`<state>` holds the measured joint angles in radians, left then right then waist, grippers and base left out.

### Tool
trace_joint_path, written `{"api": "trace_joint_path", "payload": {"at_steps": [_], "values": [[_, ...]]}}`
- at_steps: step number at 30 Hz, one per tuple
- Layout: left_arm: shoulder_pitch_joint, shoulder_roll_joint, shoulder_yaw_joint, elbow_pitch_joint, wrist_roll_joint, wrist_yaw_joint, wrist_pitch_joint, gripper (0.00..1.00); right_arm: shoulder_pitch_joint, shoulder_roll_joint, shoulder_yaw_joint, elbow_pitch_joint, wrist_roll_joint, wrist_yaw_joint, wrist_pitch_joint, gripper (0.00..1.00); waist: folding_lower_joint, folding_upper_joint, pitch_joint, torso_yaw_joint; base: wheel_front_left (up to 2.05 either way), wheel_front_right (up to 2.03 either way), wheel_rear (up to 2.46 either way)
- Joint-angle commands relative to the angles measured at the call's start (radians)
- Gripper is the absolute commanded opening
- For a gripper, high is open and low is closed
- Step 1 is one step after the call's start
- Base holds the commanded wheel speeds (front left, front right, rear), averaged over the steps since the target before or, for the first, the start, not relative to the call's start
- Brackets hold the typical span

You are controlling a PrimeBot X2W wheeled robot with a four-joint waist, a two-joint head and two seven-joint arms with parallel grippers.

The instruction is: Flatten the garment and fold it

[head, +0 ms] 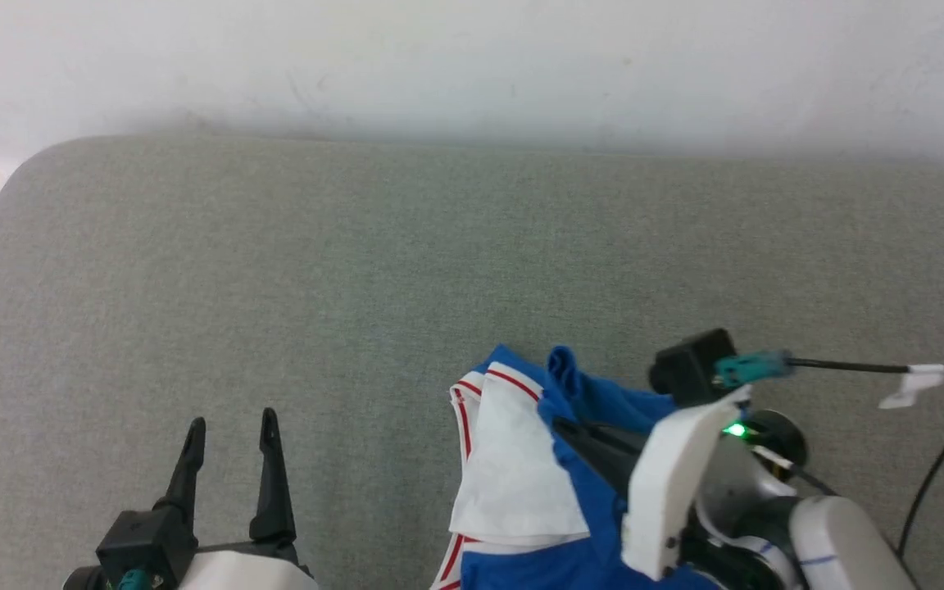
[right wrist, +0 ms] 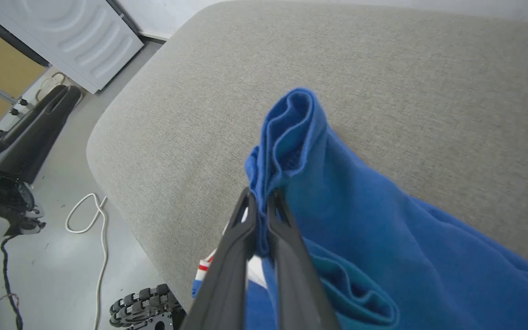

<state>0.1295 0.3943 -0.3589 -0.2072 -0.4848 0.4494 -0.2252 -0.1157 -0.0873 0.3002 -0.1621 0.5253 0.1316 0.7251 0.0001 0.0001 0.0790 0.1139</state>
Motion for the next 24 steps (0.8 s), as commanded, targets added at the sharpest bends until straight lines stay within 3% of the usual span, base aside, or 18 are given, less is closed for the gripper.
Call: {"api": "trace_joint_path", "payload": {"at_steps": [1,14,15,16,17,24], "values": [[-0.022,-0.01,-0.002,0.008,-0.005,-0.007,-0.009,1.0,-0.027,0.016,0.016,0.032,-0.009,-0.001,-0.022,0.0,-0.0001,-0.0001,0.012,0.014,0.0,0.0,0.0],[-0.095,-0.071,-0.05,0.091,-0.005,-0.055,-0.023,1.0,-0.185,0.037,0.166,0.463,-0.045,-0.001,-0.182,0.0,-0.0001,-0.0001,0.069,0.069,0.0,0.0,0.0],[-0.101,-0.075,-0.054,0.1,-0.005,-0.06,-0.023,1.0,-0.195,0.037,0.173,0.497,-0.045,-0.001,-0.195,0.18,-0.0001,-0.0001,0.068,0.074,0.0,0.0,0.0],[-0.107,-0.078,-0.057,0.109,-0.006,-0.065,-0.024,1.0,-0.204,0.037,0.175,0.531,-0.042,-0.001,-0.206,0.73,-0.0001,-0.0001,0.066,0.078,0.0,0.0,0.0],[-0.111,-0.08,-0.059,0.119,-0.007,-0.07,-0.024,1.0,-0.212,0.037,0.18,0.563,-0.044,-0.001,-0.215,1.0,-0.0001,-0.0001,0.063,0.082,0.0,0.0,0.0],[-0.096,-0.075,-0.05,0.151,-0.021,-0.082,-0.028,1.0,-0.245,0.037,0.258,0.609,0.035,-0.001,-0.245,1.0,-0.0001,-0.0001,0.031,0.066,0.0,0.0,0.0]]}}
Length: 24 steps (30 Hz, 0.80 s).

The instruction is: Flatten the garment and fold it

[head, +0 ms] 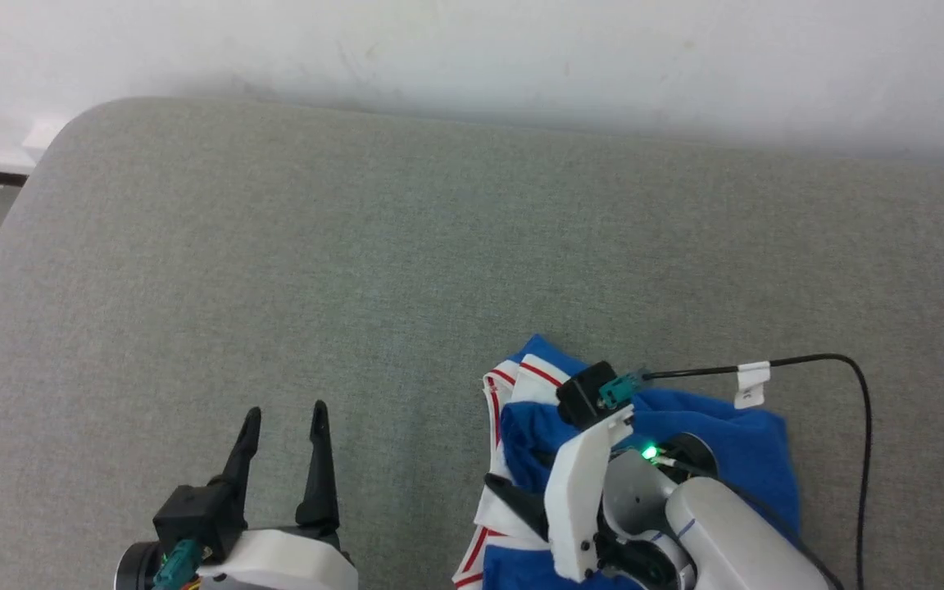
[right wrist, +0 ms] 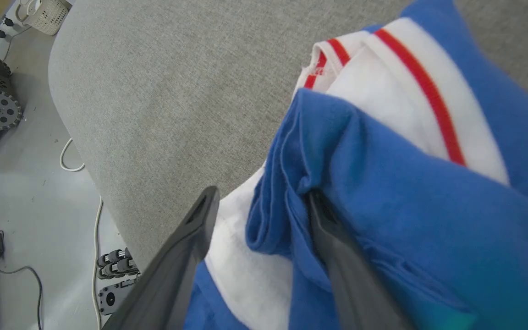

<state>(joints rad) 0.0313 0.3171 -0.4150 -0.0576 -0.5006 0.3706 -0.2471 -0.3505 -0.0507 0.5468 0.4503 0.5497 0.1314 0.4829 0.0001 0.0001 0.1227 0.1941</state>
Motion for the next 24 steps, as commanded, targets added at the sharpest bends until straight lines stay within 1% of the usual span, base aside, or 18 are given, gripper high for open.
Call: {"api": "trace_joint_path", "payload": {"at_steps": [1,3,6,8,13,15,17,20,24], "values": [[0.008,0.005,0.01,0.001,-0.007,-0.003,-0.006,1.0,-0.014,0.0,0.023,-0.016,0.014,-0.001,-0.003,1.0,-0.0001,-0.0001,-0.018,-0.021,0.0,0.0,0.0],[0.021,0.011,0.019,-0.003,-0.011,0.0,-0.007,1.0,-0.013,0.0,0.029,-0.055,0.018,-0.001,-0.007,1.0,-0.0001,-0.0001,-0.025,-0.035,0.0,0.0,0.0],[0.03,0.014,0.027,-0.014,-0.014,0.001,-0.008,1.0,0.016,0.0,-0.026,-0.128,-0.009,-0.001,-0.031,1.0,-0.0001,-0.0001,-0.028,-0.052,0.0,0.0,0.0],[0.036,0.016,0.031,-0.02,-0.014,0.002,-0.009,1.0,0.058,-0.004,-0.098,-0.186,-0.058,-0.001,-0.052,1.0,-0.0001,-0.0001,-0.028,-0.064,0.0,0.0,0.0],[0.041,0.022,0.035,-0.032,-0.011,0.002,-0.01,1.0,0.221,-0.075,-0.302,-0.358,-0.195,-0.001,-0.078,1.0,-0.0001,-0.0001,-0.02,-0.085,0.0,0.0,0.0],[0.043,0.026,0.037,-0.038,-0.01,0.003,-0.01,1.0,0.295,-0.086,-0.384,-0.428,-0.228,-0.001,-0.07,1.0,-0.0001,-0.0001,-0.015,-0.089,0.0,0.0,0.0],[0.045,0.029,0.041,-0.044,-0.008,0.004,-0.01,1.0,0.362,-0.081,-0.448,-0.487,-0.241,-0.001,-0.053,1.0,-0.0001,-0.0001,-0.006,-0.093,0.0,0.0,0.0],[0.041,0.03,0.041,-0.052,-0.005,0.005,-0.01,1.0,0.429,-0.068,-0.494,-0.541,-0.242,-0.001,-0.018,1.0,-0.0001,-0.0001,0.01,-0.09,0.0,0.0,0.0],[0.024,0.026,0.035,-0.053,-0.001,0.003,-0.01,1.0,0.45,-0.049,-0.525,-0.558,-0.237,-0.001,0.005,1.0,-0.0001,-0.0001,0.029,-0.073,0.0,0.0,0.0]]}}
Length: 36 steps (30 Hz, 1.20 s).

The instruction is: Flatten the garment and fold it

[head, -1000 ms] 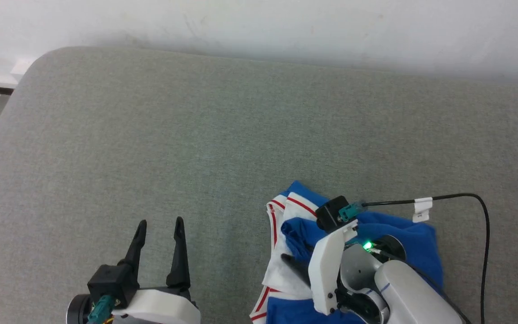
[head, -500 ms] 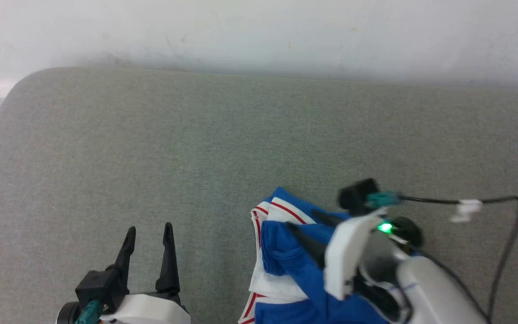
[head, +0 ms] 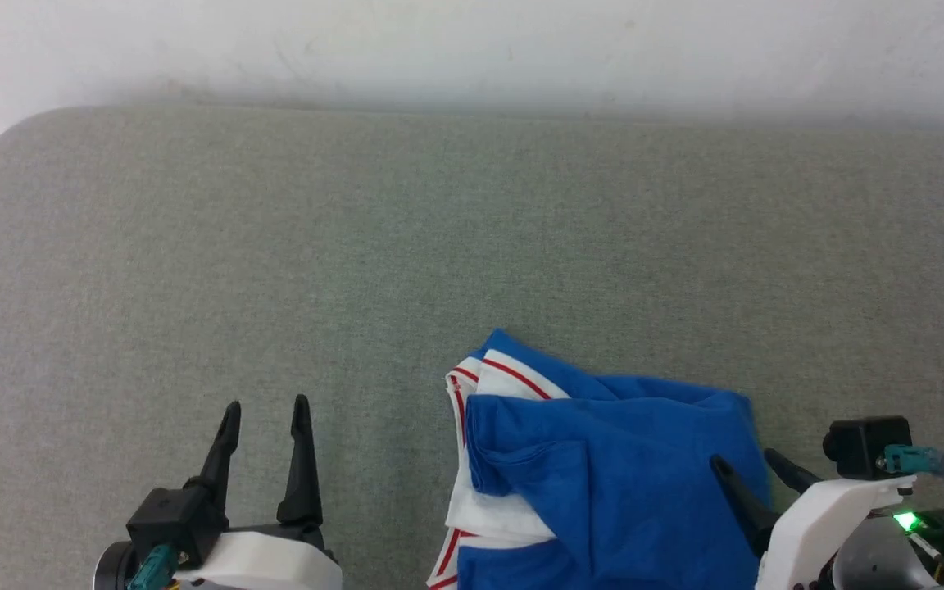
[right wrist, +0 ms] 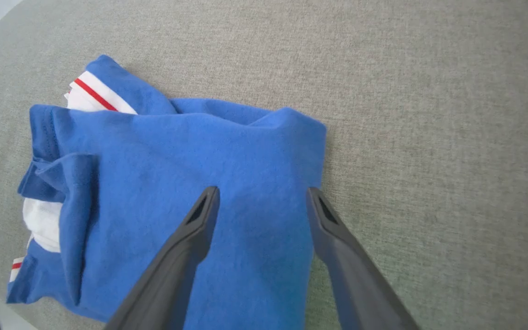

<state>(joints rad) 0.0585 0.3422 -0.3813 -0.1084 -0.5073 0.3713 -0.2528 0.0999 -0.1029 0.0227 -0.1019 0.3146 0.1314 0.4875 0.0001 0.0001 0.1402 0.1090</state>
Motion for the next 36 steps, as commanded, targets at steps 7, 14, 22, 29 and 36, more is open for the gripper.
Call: {"api": "trace_joint_path", "payload": {"at_steps": [7,14,22,29,36], "values": [[-0.026,-0.006,-0.002,-0.004,0.013,0.004,-0.005,1.0,-0.035,0.024,-0.065,0.055,-0.053,-0.001,0.023,1.0,-0.0001,-0.0001,0.053,0.06,0.0,0.0,0.0],[-0.043,-0.009,-0.006,-0.008,0.019,0.003,-0.005,1.0,-0.074,0.037,-0.094,0.155,-0.059,-0.001,0.058,0.51,-0.0001,-0.0001,0.074,0.091,0.0,0.0,0.0],[-0.065,-0.004,-0.011,-0.018,0.03,0.007,0.001,1.0,-0.108,0.048,-0.075,0.187,-0.015,-0.001,0.073,0.0,-0.0001,-0.0001,0.064,0.066,0.0,0.0,0.0],[-0.055,0.017,-0.008,-0.029,0.032,0.014,0.017,1.0,-0.135,0.04,-0.04,0.184,-0.012,-0.001,0.068,0.0,-0.0001,-0.0001,0.006,-0.006,0.0,0.0,0.0],[-0.044,0.045,-0.008,-0.052,0.034,0.018,0.045,1.0,-0.194,-0.078,-0.003,0.173,-0.018,-0.001,0.099,0.0,-0.0001,-0.0001,-0.035,-0.093,0.0,0.0,0.0]]}}
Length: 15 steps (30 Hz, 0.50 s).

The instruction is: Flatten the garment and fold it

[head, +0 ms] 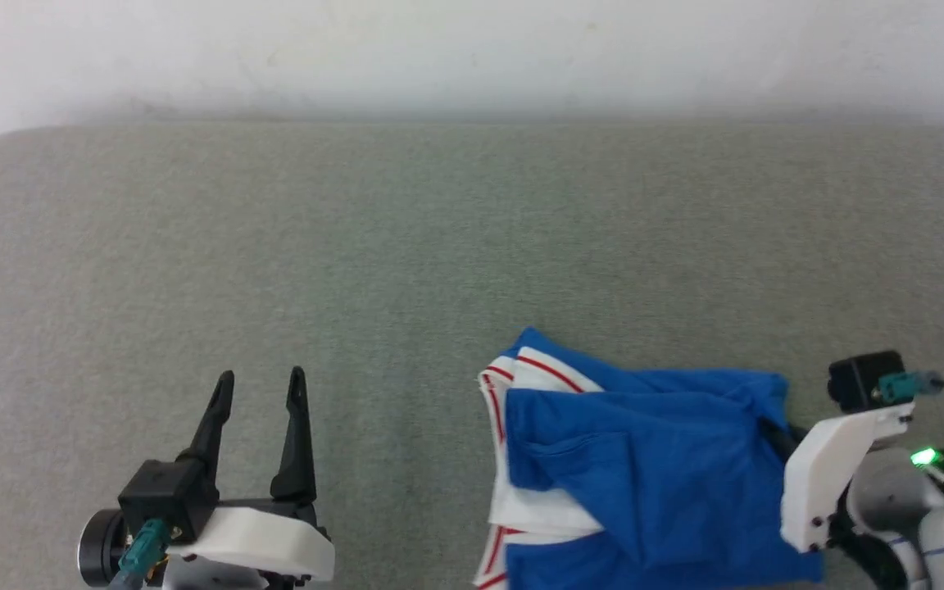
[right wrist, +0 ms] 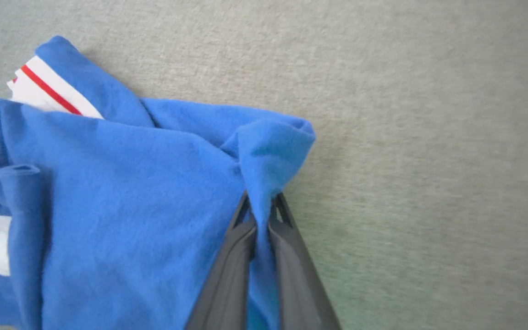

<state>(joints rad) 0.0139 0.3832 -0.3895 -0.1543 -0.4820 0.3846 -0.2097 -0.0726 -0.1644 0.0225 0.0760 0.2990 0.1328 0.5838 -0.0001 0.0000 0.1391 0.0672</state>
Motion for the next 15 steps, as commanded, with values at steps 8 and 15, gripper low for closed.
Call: {"api": "trace_joint_path", "payload": {"at_steps": [8,15], "values": [[-0.024,0.01,-0.014,-0.026,0.021,0.006,0.023,1.0,-0.139,-0.209,0.016,-0.018,0.008,-0.002,0.068,0.0,0.0001,0.0,-0.005,-0.133,0.0,0.0,0.0],[-0.078,0.001,-0.038,-0.038,0.05,0.011,0.034,1.0,-0.262,-0.329,-0.01,-0.026,0.025,-0.002,0.087,0.0,0.0001,0.0,0.095,-0.176,0.0,0.0,0.0]]}}
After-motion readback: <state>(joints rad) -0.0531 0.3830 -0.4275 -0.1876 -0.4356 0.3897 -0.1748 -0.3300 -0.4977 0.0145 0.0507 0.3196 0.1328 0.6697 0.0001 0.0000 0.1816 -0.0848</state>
